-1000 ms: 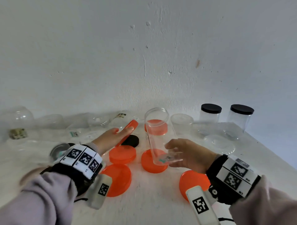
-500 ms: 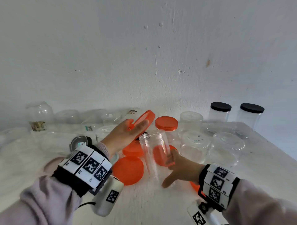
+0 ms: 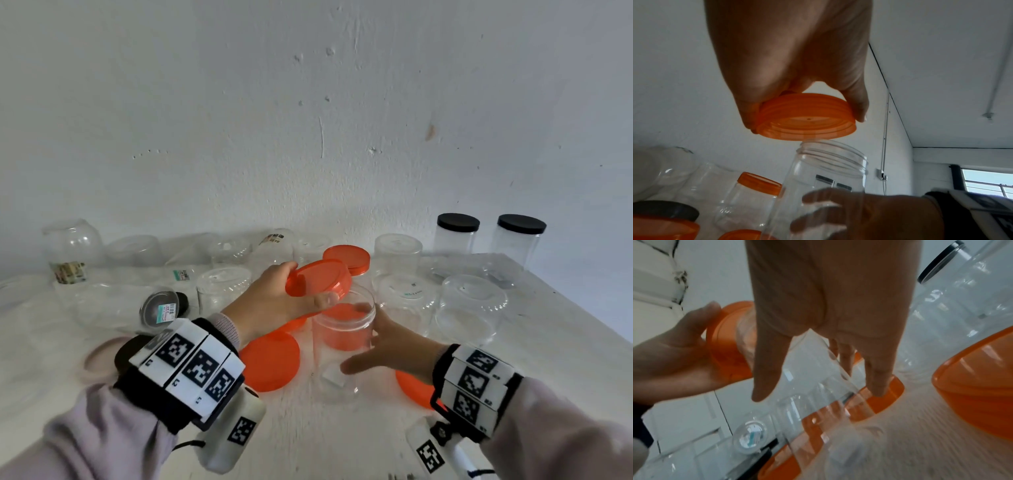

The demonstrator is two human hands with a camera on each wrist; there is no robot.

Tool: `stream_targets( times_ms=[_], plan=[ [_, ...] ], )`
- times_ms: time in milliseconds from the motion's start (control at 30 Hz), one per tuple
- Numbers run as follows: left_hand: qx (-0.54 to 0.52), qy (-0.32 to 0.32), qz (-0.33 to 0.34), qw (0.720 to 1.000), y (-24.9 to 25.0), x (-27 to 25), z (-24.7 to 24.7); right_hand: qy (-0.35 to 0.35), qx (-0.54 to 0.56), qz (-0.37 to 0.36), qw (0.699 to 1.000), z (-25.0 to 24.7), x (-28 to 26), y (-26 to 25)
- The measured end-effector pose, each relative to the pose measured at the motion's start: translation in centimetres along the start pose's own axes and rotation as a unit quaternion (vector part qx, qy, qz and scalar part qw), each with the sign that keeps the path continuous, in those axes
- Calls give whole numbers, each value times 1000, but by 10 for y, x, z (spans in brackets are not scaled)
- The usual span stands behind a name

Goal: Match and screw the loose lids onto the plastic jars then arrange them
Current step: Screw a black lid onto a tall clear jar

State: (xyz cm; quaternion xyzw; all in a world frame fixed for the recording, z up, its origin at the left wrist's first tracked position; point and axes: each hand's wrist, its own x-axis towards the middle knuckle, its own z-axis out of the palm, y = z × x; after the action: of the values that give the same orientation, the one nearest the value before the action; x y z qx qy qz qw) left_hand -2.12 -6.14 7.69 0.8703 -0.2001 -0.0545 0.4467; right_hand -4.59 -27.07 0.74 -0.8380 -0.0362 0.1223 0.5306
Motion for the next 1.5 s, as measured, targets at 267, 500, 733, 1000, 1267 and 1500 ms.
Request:
stream_targets(
  times_ms=[267,500,733,1000,1267,1500],
  plan=[
    [65,-15,32,997,5,9,15,22,-5,-88,996,0,-5,-10],
    [26,62,-26,997,-17,7,1,28,-50,-58,997,-4,-2,-5],
    [199,-33,-173,964,-74,8,4,35,-85,-52,994,-6,-1,-8],
    [309,-133,-179,925,-96,10,29,26,-95,-49,994,-7,-3,-11],
    [315,-144,-141,927,-87,21,37,30,-98,-47,994,-14,-9,-11],
    [297,-64,-84,949,-58,87,27,49,-82,-37,995,-26,-11,-4]
  ],
)
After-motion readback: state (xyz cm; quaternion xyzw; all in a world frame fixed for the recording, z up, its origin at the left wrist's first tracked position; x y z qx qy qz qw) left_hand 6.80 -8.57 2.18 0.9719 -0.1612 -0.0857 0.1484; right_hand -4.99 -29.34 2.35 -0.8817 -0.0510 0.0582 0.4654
